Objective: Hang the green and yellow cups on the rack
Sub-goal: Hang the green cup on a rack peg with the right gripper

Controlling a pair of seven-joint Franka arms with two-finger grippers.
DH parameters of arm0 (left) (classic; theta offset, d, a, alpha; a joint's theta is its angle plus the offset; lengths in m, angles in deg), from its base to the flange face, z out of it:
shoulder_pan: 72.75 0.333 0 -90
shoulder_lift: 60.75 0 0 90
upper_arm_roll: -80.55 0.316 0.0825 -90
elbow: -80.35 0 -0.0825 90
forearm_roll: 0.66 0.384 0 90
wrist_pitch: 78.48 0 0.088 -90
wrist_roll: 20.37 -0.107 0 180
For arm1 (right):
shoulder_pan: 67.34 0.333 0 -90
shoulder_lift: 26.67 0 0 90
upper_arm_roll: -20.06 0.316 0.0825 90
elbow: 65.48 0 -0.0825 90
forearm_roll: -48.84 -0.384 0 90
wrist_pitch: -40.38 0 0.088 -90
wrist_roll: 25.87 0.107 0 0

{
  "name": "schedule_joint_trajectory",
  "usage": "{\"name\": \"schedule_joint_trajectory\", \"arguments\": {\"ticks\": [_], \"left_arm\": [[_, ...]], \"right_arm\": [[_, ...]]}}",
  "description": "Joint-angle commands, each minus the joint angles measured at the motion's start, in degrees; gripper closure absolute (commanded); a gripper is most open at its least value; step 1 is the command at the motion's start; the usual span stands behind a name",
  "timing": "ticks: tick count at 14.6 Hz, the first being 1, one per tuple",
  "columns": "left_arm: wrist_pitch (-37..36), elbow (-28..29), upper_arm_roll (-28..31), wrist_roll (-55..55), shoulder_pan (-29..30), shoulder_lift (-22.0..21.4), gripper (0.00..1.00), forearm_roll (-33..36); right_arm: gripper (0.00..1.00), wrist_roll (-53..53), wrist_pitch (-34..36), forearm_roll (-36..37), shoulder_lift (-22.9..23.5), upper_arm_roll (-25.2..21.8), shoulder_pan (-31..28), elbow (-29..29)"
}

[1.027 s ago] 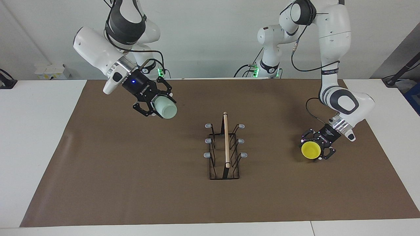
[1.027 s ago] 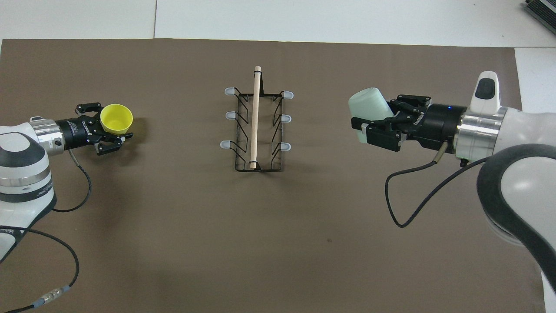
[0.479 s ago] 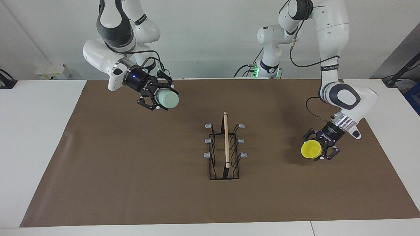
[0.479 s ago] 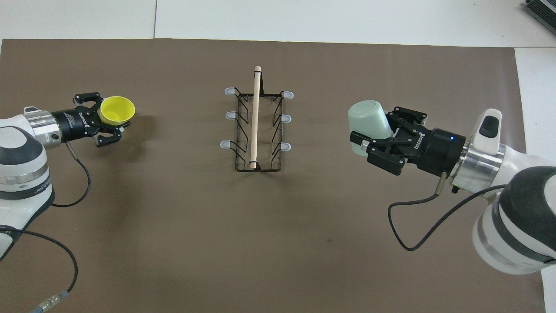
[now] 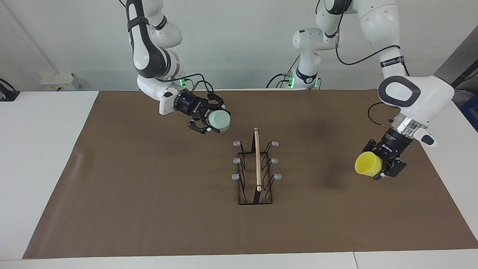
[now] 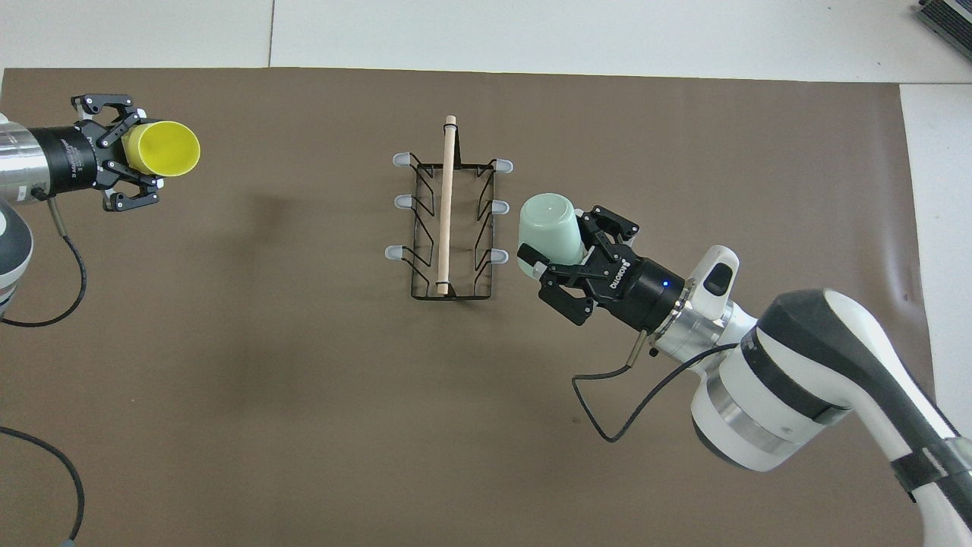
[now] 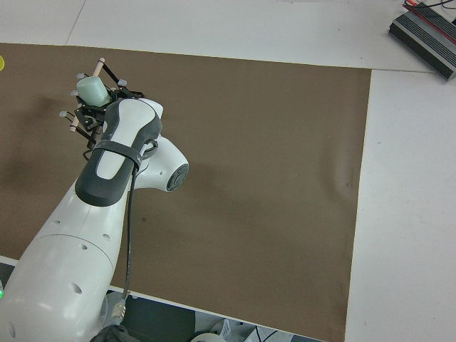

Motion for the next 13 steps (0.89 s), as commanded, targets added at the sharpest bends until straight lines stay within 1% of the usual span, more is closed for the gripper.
{"name": "schedule_joint_trajectory", "arguments": {"ticks": [1,3,4,5,6,7,8,9,11,13], "left_arm": [[-2.24,0.19,0.76,-0.14,-2.01,-3.15,1.0,3.52],[-2.24,0.11,0.59,-0.32,-3.42,-4.91,1.0,11.3],[-2.33,0.37,0.59,0.11,-5.86,-5.97,1.0,15.35],[-2.07,0.37,0.68,0.12,-7.54,-6.15,1.0,18.26],[-2.24,0.11,0.68,0.46,-7.9,-6.33,1.0,21.25],[-2.33,0.37,0.59,0.73,-8.78,-7.37,1.0,23.71],[-2.33,0.89,0.59,0.56,-10.0,-7.99,1.0,24.87],[-2.24,1.07,0.59,0.55,-10.19,-8.78,1.0,26.97],[-2.33,2.12,0.59,0.73,-12.99,-10.45,1.0,34.68],[-2.24,3.27,0.59,1.08,-15.45,-11.51,1.0,40.24]], "right_arm": [[1.0,-7.51,0.87,-7.15,2.83,-0.04,1.68,0.33],[1.0,-12.42,3.5,-8.57,4.41,-0.04,1.95,0.25],[1.0,-14.28,3.95,-9.18,4.77,-0.04,1.86,0.25],[1.0,-15.69,4.04,-9.36,4.95,-0.04,1.95,0.33],[1.0,-17.88,3.96,-9.71,5.47,-0.04,2.04,0.51],[1.0,-20.34,3.87,-9.8,5.74,-0.04,2.04,0.51],[1.0,-21.93,3.87,-9.8,6.26,-0.04,2.04,0.51],[1.0,-22.38,3.87,-10.15,6.61,-0.04,2.13,0.6],[1.0,-23.78,4.3,-12.95,8.45,0.05,3.96,1.12],[1.0,-24.49,4.57,-15.16,9.87,0.22,4.84,1.91]]}}
